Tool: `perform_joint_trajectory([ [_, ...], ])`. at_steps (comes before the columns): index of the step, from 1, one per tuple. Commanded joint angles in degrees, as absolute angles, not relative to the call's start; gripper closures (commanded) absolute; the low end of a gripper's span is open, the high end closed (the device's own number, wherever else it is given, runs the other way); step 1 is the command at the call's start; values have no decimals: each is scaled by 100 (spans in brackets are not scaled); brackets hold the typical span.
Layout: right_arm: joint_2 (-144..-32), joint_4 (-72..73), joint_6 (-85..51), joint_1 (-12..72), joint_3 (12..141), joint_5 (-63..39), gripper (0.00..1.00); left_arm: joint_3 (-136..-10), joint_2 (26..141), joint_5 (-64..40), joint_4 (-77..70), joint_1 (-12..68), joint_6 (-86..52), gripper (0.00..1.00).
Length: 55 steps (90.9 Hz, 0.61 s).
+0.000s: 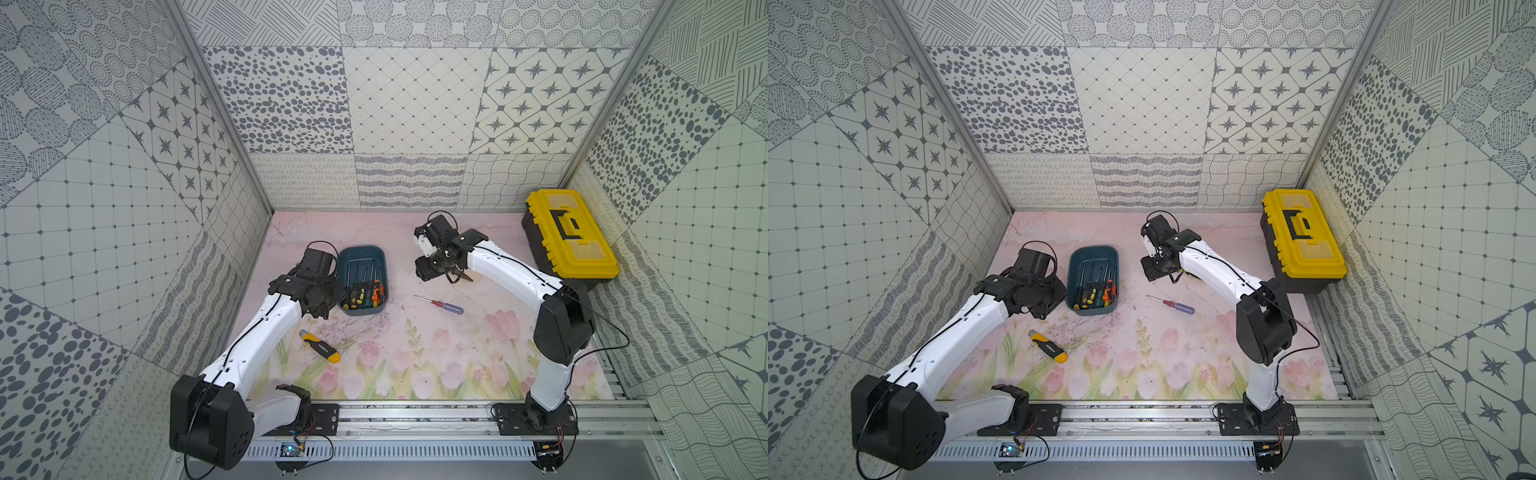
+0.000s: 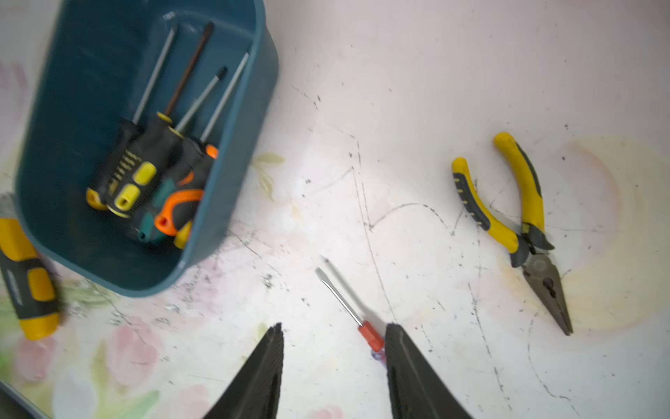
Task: Put the screwdriver on the desktop into the storage box
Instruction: Pick up the screwdriver from the center of the board.
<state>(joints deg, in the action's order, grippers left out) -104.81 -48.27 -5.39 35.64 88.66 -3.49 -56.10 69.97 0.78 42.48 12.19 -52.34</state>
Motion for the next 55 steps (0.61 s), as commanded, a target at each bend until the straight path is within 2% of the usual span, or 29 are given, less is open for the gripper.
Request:
perform_joint_trajectory([
  [1, -10328, -4409, 737, 3631, 8262, -709, 51, -5520, 7009, -133, 4104, 1193, -5193, 54],
  [23, -10500, -4596, 1338, 3627, 7619, -199, 49, -5373, 6913, -176, 4008, 1189, -5354, 54],
  [55, -10844, -4564, 1593, 3623, 7574, 549, 49, -5215, 6730, -180, 3986, 1188, -5536, 54],
])
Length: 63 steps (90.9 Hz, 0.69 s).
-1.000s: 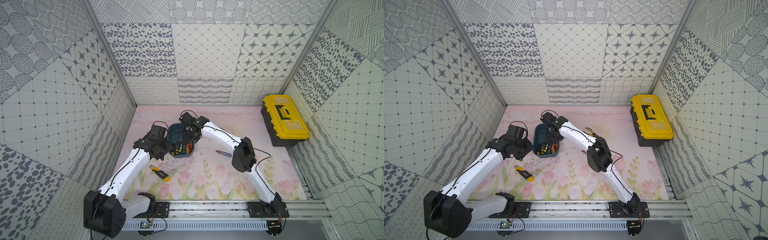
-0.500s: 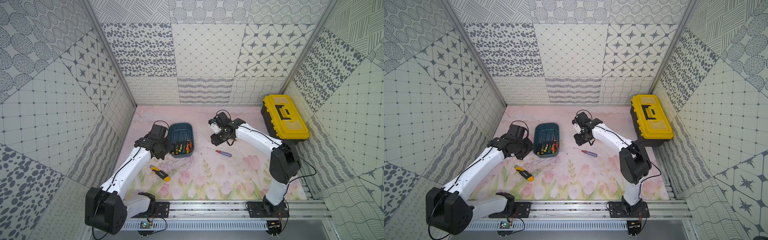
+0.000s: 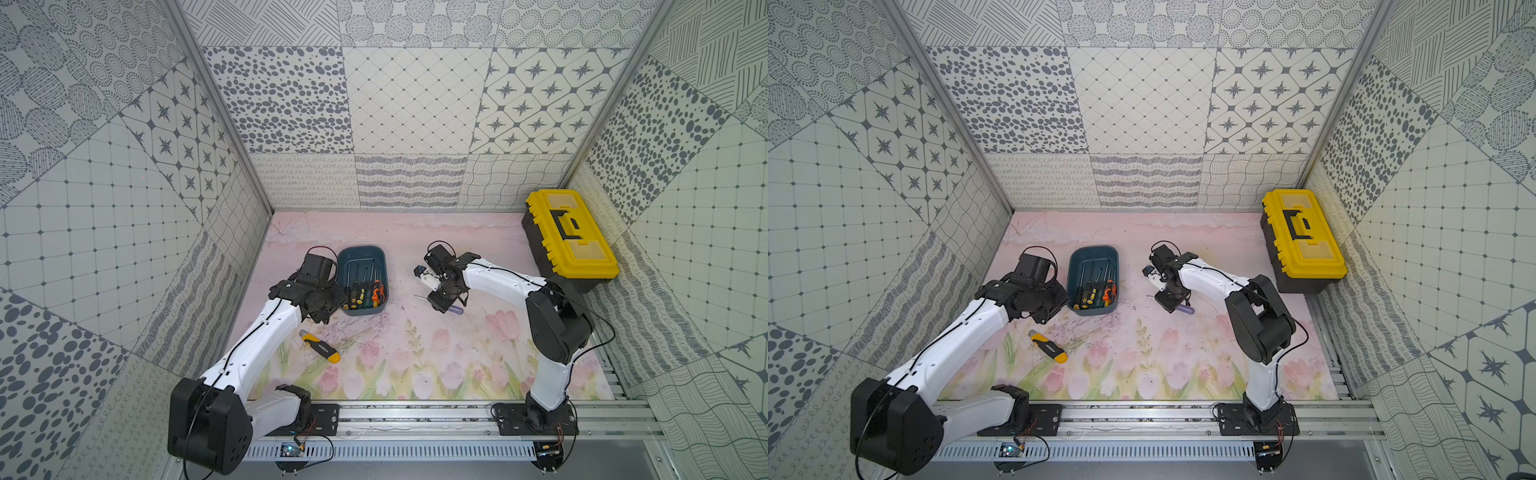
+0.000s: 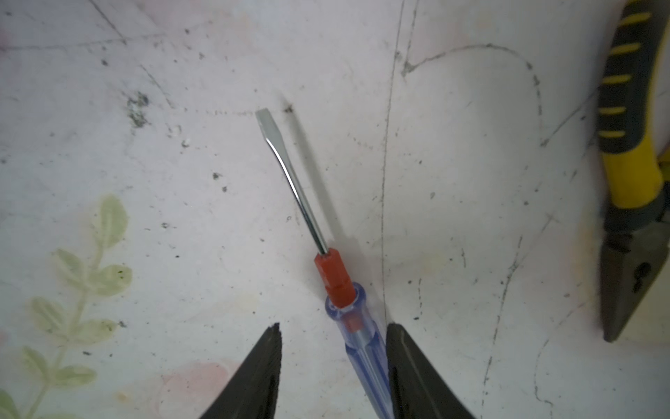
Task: Put the screwdriver on the desktop into the storage box
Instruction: Pick up the screwdriver from the center of the board.
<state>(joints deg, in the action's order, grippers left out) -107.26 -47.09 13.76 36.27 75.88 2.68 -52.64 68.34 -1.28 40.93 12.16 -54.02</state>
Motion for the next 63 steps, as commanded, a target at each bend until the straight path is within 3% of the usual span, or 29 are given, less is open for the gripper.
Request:
perform_joint_trajectory([
  [1, -10858, -4563, 1596, 3618, 7579, 560, 49, -5209, 6723, -182, 3988, 1187, -5545, 54],
  [40, -11254, -4632, 1760, 3604, 7665, 620, 61, -5062, 6468, -107, 4076, 1193, -5628, 54],
  [63, -11211, -4763, 1627, 3625, 7730, 561, 83, -5093, 6521, -110, 4021, 1195, -5598, 54],
])
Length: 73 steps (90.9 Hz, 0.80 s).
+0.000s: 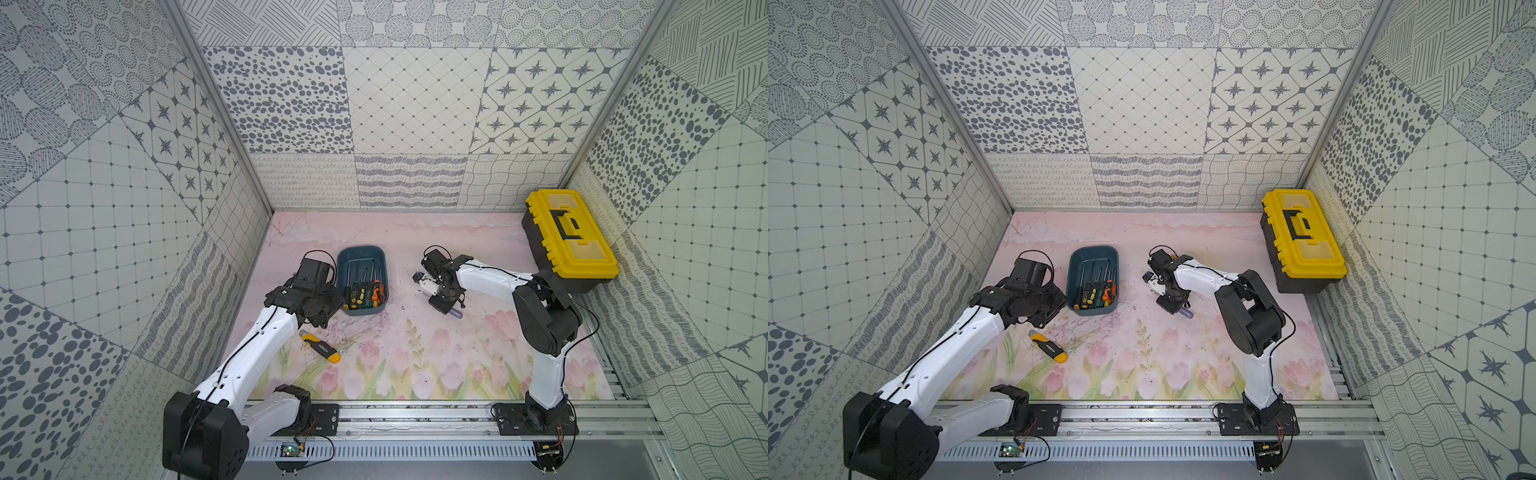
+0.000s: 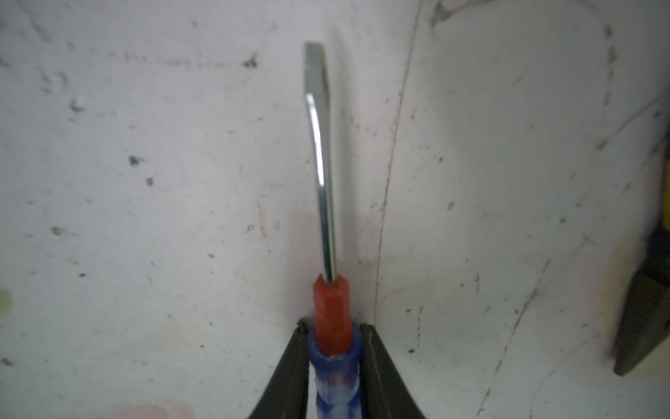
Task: Put the screwdriver on the desktop into the storage box
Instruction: Pick up the screwdriver from the center of the board, then place the screwdriver in the storage box.
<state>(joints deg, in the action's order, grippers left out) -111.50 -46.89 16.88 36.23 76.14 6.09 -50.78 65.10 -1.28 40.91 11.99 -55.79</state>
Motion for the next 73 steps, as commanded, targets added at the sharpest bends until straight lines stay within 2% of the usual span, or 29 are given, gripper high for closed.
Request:
perform_joint_trajectory([
  [1, -11200, -4777, 1622, 3623, 7732, 553, 83, -5091, 6525, -112, 4019, 1195, -5598, 54],
  [26, -10227, -4944, 926, 3718, 7713, 182, 100, -5109, 6538, -20, 4029, 1185, -5455, 54],
  [41, -9986, -4611, -962, 4371, 8546, 100, 100, -5095, 6543, 45, 3975, 1163, -5406, 54],
  [60, -10802, -3674, -4212, 4786, 9646, -746, 100, -5080, 6608, 187, 3890, 1146, -5352, 54],
  [73, -11807, -3901, -4885, 4974, 10804, -1000, 100, -4981, 6602, 196, 3834, 1131, -5361, 54],
])
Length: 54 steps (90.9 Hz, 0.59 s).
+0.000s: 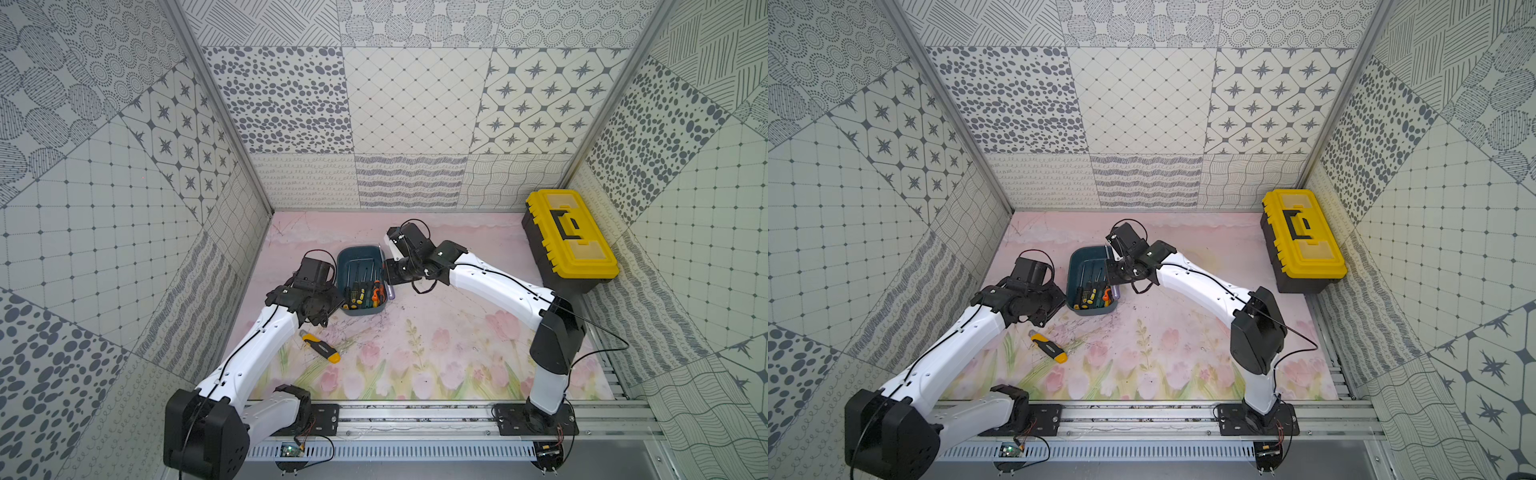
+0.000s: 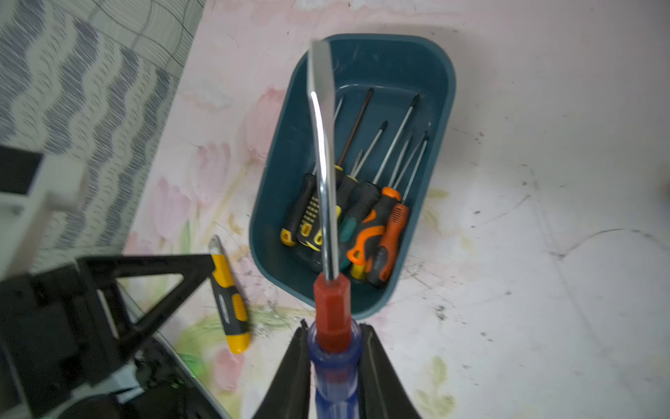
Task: Put the screwdriver on the desktop into the storage box
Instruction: Place the screwdriver in the storage box.
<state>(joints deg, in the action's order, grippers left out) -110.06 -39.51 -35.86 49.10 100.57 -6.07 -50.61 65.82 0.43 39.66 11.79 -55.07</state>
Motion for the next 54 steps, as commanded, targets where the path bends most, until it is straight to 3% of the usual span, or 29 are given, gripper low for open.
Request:
perform_joint_trajectory([
  [1, -11871, -3963, -4904, 4983, 10869, -997, 100, -4974, 6601, 190, 3829, 1132, -5361, 54],
  [28, -13369, -5232, -5468, 4994, 12478, -738, 100, -4794, 6383, 140, 3857, 1120, -5303, 54],
  [45, -13791, -5717, -5249, 5097, 13313, -498, 70, -4750, 6256, 202, 3933, 1103, -5172, 54],
  [54, -13686, -5786, -5154, 5109, 13375, -309, 62, -4790, 6246, 276, 3950, 1096, -5097, 53],
])
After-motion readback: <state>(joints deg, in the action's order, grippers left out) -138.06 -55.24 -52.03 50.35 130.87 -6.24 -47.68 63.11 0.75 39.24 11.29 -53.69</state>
